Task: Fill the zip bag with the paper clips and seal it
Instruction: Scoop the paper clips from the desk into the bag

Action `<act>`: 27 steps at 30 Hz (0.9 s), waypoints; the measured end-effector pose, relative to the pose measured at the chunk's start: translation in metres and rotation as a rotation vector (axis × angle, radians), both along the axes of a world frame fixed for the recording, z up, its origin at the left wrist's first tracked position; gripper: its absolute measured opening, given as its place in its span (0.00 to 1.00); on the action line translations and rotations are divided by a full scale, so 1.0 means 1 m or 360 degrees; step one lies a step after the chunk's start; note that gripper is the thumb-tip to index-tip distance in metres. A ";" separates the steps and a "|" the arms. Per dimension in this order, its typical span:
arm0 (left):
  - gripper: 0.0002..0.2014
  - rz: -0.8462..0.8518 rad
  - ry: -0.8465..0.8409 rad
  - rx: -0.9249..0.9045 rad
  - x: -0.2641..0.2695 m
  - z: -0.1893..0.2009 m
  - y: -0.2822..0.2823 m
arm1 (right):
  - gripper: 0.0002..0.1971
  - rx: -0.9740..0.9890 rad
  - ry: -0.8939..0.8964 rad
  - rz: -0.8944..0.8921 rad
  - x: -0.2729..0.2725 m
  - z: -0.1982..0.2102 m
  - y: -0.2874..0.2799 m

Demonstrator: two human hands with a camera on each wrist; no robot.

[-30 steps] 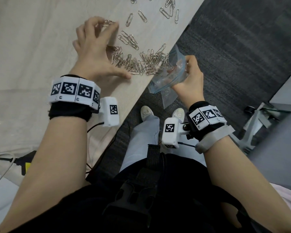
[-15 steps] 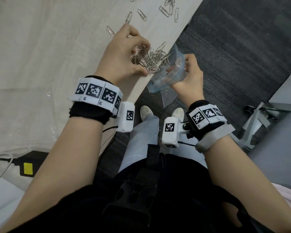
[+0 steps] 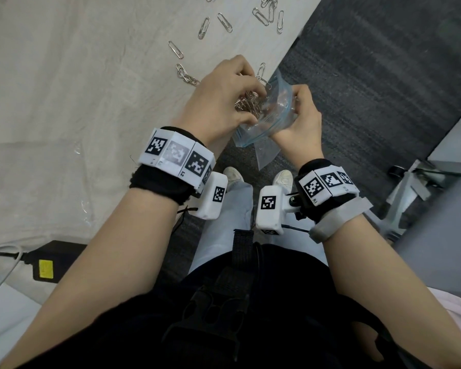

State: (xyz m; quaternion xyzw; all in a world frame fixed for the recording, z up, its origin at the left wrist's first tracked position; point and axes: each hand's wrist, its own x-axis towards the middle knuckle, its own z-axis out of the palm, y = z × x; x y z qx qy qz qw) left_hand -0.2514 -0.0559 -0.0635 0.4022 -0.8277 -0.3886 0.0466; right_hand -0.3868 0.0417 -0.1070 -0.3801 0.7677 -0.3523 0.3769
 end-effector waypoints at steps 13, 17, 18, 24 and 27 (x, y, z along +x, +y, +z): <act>0.57 -0.0191 -0.0492 0.0106 0.002 0.019 -0.024 | 0.19 -0.0004 0.0016 -0.0011 0.000 0.000 -0.001; 0.46 -0.0154 -0.0326 0.0182 -0.002 0.019 -0.025 | 0.20 -0.0010 0.0004 -0.0006 0.001 0.001 -0.001; 0.42 -0.0145 -0.0297 0.0180 -0.003 0.018 -0.023 | 0.20 -0.0011 0.0004 -0.0007 0.001 0.000 -0.001; 0.24 -0.0090 -0.0138 0.0077 -0.010 0.011 -0.012 | 0.21 0.0032 0.0031 -0.0006 0.001 -0.005 -0.001; 0.20 -0.0086 -0.0113 0.0050 -0.013 0.009 -0.007 | 0.25 0.0015 0.0014 0.0008 0.002 -0.002 -0.001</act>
